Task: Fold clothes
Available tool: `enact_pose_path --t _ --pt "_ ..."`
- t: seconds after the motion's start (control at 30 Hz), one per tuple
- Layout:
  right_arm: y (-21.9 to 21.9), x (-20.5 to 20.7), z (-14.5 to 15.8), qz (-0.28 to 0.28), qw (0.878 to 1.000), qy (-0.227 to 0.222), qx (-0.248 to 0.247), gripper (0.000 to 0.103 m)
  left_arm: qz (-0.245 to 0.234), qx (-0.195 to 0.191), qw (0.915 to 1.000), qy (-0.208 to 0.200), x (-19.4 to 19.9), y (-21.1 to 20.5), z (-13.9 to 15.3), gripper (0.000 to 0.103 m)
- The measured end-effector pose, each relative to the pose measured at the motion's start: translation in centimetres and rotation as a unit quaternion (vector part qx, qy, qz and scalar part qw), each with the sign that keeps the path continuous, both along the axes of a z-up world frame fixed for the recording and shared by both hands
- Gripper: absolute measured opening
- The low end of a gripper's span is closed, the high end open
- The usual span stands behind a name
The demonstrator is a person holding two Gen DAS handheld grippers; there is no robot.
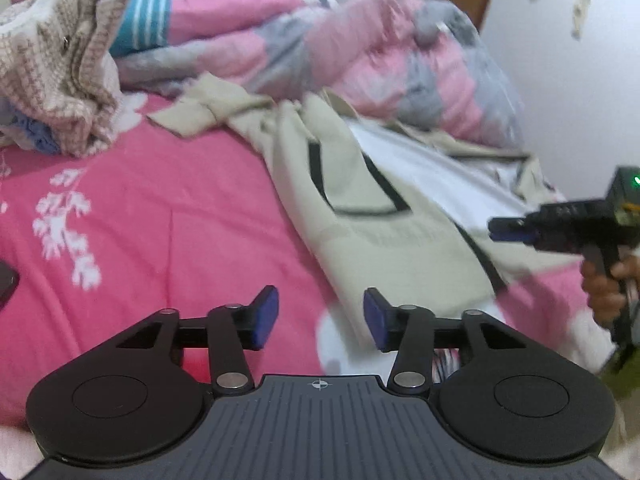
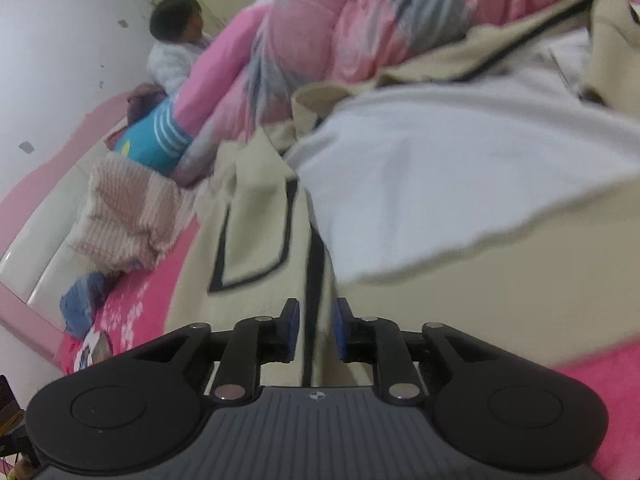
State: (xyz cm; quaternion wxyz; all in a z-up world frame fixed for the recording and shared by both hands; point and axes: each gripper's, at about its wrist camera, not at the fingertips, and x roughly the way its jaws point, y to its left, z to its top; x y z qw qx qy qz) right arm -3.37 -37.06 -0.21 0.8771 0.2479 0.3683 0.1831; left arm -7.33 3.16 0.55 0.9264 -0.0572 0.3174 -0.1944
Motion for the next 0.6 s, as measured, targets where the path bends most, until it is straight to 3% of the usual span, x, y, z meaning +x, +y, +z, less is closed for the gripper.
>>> enact_pose_path --t 0.1,0.3,0.37,0.47,0.6 --pt "0.8 2.5 1.5 0.001 1.000 -0.011 -0.005 0.031 0.000 0.002 0.9996 -0.029 3.3 -1.3 0.3 0.056" --pt "2.9 11.6 3.0 0.019 0.999 -0.016 0.022 0.032 -0.028 0.016 0.9967 -0.074 11.4 -5.2 -0.5 0.056" --pt "4.2 15.7 2.7 0.026 0.999 -0.021 -0.006 0.033 -0.030 0.031 0.9958 -0.080 14.1 -6.3 -1.6 0.056" --pt "6.1 21.8 1.4 0.032 0.998 -0.037 -0.051 0.045 -0.026 0.039 0.9959 -0.078 16.1 -6.5 -3.4 0.056" --pt "8.7 28.7 -0.7 0.048 0.986 -0.066 -0.143 0.046 -0.028 0.031 0.9986 -0.032 17.9 -6.5 -4.8 0.055"
